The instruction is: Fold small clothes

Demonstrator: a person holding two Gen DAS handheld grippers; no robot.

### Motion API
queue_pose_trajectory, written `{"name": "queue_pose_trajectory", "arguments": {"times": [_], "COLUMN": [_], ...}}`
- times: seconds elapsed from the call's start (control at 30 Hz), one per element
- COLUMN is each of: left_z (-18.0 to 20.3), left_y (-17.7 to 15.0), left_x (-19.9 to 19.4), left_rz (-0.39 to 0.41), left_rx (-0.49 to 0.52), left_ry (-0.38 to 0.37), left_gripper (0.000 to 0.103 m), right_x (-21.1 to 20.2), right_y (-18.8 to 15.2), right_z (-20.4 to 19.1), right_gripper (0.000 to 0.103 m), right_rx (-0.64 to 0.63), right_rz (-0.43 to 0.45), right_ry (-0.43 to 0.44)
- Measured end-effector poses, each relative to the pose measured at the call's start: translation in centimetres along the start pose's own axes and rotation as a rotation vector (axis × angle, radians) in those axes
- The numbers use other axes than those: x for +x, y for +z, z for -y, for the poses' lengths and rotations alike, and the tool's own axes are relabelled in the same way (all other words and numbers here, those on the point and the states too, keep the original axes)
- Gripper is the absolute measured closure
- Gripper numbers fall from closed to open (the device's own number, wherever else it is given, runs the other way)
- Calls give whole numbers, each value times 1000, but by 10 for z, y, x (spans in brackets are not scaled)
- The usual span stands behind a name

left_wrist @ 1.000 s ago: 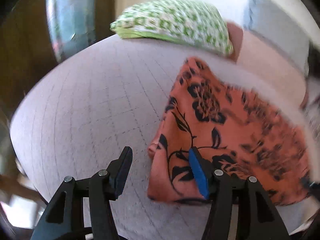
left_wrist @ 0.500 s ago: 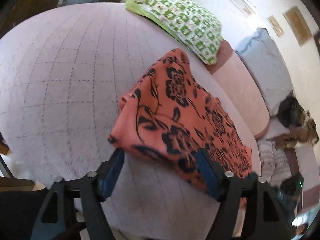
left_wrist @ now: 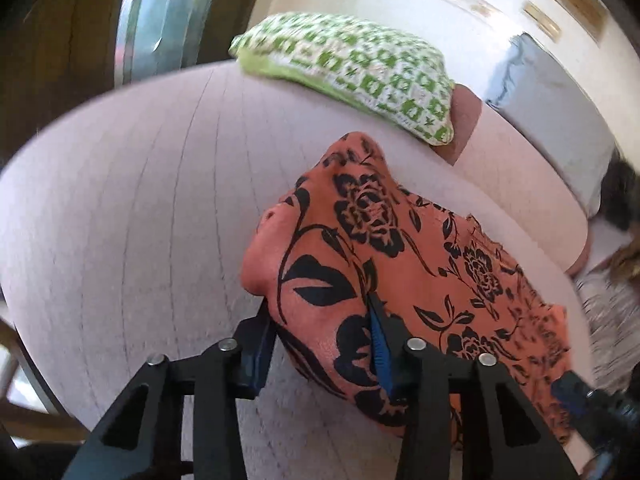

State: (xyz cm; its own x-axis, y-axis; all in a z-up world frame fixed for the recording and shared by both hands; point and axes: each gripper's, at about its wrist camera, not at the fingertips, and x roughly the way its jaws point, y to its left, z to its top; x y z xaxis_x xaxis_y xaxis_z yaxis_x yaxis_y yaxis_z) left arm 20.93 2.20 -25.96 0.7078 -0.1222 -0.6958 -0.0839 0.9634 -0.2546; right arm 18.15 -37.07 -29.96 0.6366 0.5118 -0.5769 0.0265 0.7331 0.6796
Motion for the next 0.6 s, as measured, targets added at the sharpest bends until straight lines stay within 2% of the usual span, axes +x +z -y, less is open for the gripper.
{"name": "queue_pose_trajectory", "arguments": {"times": [0.07, 0.17, 0.27, 0.33, 0.37, 0.47, 0.6], "left_z": [12, 38, 58, 67, 72, 85, 106], "left_y": [1, -1, -11, -16, -19, -29, -48], "left_x": [-2, -6, -11, -15, -17, -23, -36], "left_rz": [45, 123, 183, 208, 224, 260, 329], "left_rx": [84, 269, 410, 472, 508, 600, 739], "left_ry": [30, 100, 151, 163, 166, 163, 120], "left_gripper": [64, 66, 68, 68, 69, 71, 76], "right_x": [3, 11, 18, 28, 34, 47, 76], "right_y": [0, 5, 23, 41, 53, 81, 109], "right_z": [-1, -3, -7, -14, -21, -52, -116], "right_gripper": [78, 78, 76, 53, 29, 27, 27], "right_rx": [-5, -14, -12, -7, 10, -25, -165], "right_rz": [-11, -53, -95, -151, -181, -220, -348], "right_ry": [-10, -25, -43, -62, -58, -18, 3]}}
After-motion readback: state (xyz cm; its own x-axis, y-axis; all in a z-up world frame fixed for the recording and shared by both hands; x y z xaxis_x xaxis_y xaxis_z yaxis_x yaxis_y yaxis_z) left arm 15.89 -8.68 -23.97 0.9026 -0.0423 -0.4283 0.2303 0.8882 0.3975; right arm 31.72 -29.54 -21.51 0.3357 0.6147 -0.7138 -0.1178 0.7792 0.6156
